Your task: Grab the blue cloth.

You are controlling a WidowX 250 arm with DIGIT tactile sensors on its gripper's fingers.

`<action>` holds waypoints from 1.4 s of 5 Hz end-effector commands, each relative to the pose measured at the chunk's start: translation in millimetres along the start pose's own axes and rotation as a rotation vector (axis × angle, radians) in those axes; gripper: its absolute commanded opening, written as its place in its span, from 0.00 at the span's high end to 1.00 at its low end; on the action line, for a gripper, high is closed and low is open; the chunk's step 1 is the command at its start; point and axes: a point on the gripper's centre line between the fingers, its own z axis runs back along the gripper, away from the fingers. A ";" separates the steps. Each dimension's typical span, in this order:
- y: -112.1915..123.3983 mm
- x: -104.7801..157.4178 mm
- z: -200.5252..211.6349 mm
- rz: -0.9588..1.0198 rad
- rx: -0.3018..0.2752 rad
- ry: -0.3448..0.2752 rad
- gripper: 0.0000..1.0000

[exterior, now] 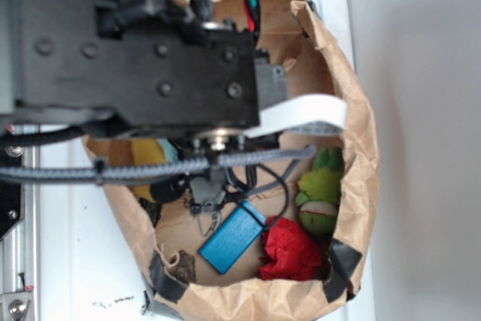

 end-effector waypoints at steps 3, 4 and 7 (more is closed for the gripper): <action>-18.5 16.6 62.2 0.059 0.005 -0.143 1.00; -22.7 20.2 67.5 0.059 -0.002 -0.127 1.00; -26.6 24.8 66.8 0.076 -0.014 -0.133 1.00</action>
